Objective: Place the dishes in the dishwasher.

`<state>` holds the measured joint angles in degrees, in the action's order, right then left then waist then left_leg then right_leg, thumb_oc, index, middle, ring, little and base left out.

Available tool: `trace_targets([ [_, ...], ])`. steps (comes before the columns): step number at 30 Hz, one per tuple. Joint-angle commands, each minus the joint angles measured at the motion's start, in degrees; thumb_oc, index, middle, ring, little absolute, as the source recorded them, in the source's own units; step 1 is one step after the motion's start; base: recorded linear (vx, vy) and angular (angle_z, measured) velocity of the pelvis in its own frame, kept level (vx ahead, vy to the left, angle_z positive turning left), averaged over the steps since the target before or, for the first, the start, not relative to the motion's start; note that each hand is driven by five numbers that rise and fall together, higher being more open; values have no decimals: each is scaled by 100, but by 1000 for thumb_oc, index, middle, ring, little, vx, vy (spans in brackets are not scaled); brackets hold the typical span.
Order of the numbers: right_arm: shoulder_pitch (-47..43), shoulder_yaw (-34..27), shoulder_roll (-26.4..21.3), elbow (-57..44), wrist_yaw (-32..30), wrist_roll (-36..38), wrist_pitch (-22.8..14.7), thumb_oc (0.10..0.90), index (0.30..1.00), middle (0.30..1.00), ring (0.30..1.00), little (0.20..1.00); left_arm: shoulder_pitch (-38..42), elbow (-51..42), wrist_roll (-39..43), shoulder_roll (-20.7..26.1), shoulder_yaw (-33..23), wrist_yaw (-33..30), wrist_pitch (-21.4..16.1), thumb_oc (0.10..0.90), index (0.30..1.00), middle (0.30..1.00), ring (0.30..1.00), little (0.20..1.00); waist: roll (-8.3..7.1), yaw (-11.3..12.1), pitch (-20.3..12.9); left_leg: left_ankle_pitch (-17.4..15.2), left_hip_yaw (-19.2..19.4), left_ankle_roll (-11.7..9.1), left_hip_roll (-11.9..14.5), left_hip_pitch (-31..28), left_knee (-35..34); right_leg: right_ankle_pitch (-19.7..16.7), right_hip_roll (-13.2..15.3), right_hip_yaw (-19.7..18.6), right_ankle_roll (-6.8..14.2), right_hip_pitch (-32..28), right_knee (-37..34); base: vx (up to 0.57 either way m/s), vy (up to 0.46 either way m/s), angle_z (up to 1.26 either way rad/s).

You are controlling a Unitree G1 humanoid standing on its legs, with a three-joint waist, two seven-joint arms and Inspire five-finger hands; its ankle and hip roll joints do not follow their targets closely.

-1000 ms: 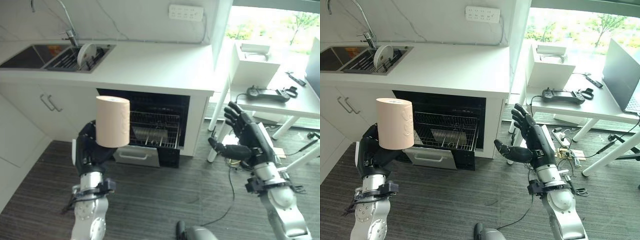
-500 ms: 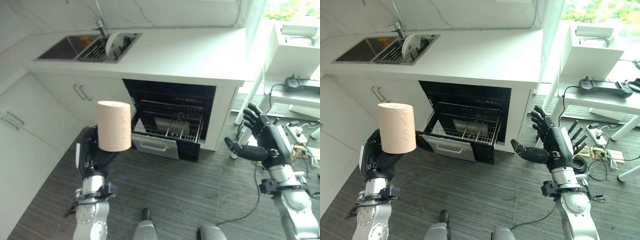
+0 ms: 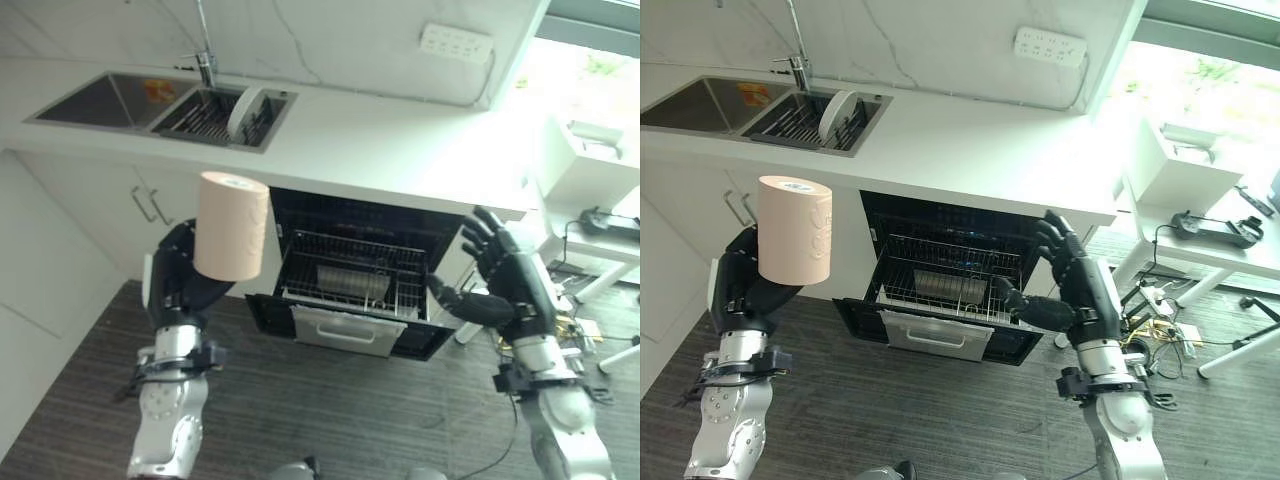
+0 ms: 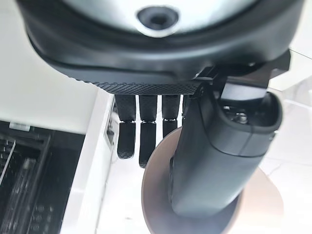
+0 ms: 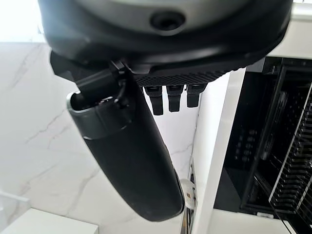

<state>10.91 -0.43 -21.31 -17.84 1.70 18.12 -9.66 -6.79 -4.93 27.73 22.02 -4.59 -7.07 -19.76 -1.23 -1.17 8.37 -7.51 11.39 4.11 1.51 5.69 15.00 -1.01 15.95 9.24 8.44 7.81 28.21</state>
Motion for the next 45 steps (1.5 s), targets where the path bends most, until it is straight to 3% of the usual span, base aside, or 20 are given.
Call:
trace_targets([
  [1,-450,-402,-361,-296,43,106,-556,800,900,900,900,900,345,-801,-361,325,-98,-96,-440,400,300,300,300,300,-12,86,-362,66,-451,-518,263,266,219,-245,-303,690,-78,-428,-1102,113,-135,-72],
  [3,-477,-425,-423,-265,66,186,-586,800,900,900,900,900,349,-822,-310,343,-122,-117,-423,400,300,300,300,300,-121,55,-332,-33,-362,-562,242,178,219,51,-230,580,-70,6,-1102,158,-153,-79],
  [8,-574,-311,-380,-239,-56,89,-561,800,900,900,900,900,477,-789,-490,233,89,-151,-397,400,300,300,300,300,-228,-267,-375,-431,-626,-471,63,-88,219,-177,-425,-398,41,835,-1102,249,-220,-2],
  [10,-576,-347,-397,-211,-15,75,-564,800,900,900,900,900,454,-808,-482,226,110,-214,-406,400,300,300,300,300,-232,-254,-420,-478,-567,-475,132,-155,219,-89,-422,-216,55,778,-1102,200,-317,67],
  [14,-746,-321,-519,-195,-107,237,-446,800,900,900,900,900,473,-815,-181,211,120,-226,-365,400,300,300,300,300,-185,-260,-515,-464,-567,-568,277,-285,219,98,-653,-249,-58,599,-1102,178,-251,21],
  [16,-802,-333,-536,-180,-144,201,-395,800,900,900,900,900,483,-824,-136,169,146,-146,-413,400,300,300,300,300,-150,-256,-526,-353,-539,-651,365,-377,219,171,-773,-257,-149,500,-1102,154,-206,-5],
  [19,-745,-382,-613,-168,-179,204,-400,800,900,900,900,900,423,-921,140,113,200,-53,-488,400,300,300,300,300,-105,-258,-480,232,-420,-777,510,-522,219,302,-952,-256,-302,374,-1102,143,-218,-4],
  [20,-681,-434,-623,-117,-163,120,-498,800,900,900,900,900,363,-915,481,20,222,214,-539,400,300,300,300,300,-184,-259,-420,923,-222,-883,577,-707,219,392,-954,-257,-452,241,-1102,182,-304,-5],
  [21,-645,-475,-635,-101,-133,154,-547,800,900,900,900,900,300,-911,488,-16,243,307,-629,400,300,300,300,300,-247,-236,-353,1191,-201,-901,516,-712,368,424,-932,-277,-530,163,-1102,180,-304,7],
  [23,-590,-550,-614,-53,-52,169,-610,800,900,900,900,900,198,-918,369,-32,237,367,-773,400,300,300,300,300,-273,-195,-253,1229,-253,-873,435,-398,858,473,-960,-323,-599,47,-1102,96,-117,12],
  [25,-561,-585,-601,-53,-41,165,-601,800,900,900,900,900,105,-933,338,-26,187,357,-850,400,300,300,300,300,-245,-140,-184,1168,-228,-818,406,-172,700,525,-985,-347,-587,-48,-1102,149,43,-6],
  [26,-578,-589,-568,-41,-30,122,-574,800,900,900,900,900,25,-952,430,-15,133,377,-865,400,300,300,300,300,-173,-111,-159,1124,-150,-793,456,-177,219,592,-1015,-351,-539,-98,-1102,189,164,-9],
  [29,-583,-592,-561,-85,-34,49,-509,800,900,900,900,900,-20,-959,465,-4,106,372,-851,400,300,300,300,300,88,-87,-122,741,-294,-861,802,392,219,712,-1167,-318,-450,-183,-1102,153,239,-1],
  [33,-522,-640,-641,-121,8,100,-504,800,900,900,900,900,-106,-934,444,-60,111,362,-903,400,300,300,300,300,243,42,-149,1006,-1030,-1066,903,1002,219,890,-1281,-465,-439,-344,-1102,193,213,20],
  [34,-510,-649,-658,-112,28,120,-513,800,900,900,900,900,-140,-911,452,-84,97,380,-941,400,300,300,300,300,263,63,-148,1067,-1067,-1098,949,1069,219,937,-1292,-482,-447,-391,-1102,229,243,-31],
  [39,-368,-747,-744,-165,107,244,-482,800,900,900,900,900,-87,-835,571,-38,-14,386,-899,400,300,300,300,300,212,52,-263,642,-710,-1033,959,904,219,940,-787,-288,-169,-592,-1102,235,336,-47],
  [43,-290,-806,-615,-297,-22,264,-415,800,900,900,900,900,243,-841,386,73,-2,343,-710,400,300,300,300,300,46,62,-349,440,-613,-842,652,789,219,769,-373,-202,98,-677,-1102,199,279,-15],
  [45,-314,-807,-559,-298,-68,224,-381,800,900,900,900,900,302,-855,378,81,-2,360,-669,400,300,300,300,300,-2,91,-357,408,-620,-771,559,773,219,723,-272,-143,130,-703,-1102,132,225,2],
])
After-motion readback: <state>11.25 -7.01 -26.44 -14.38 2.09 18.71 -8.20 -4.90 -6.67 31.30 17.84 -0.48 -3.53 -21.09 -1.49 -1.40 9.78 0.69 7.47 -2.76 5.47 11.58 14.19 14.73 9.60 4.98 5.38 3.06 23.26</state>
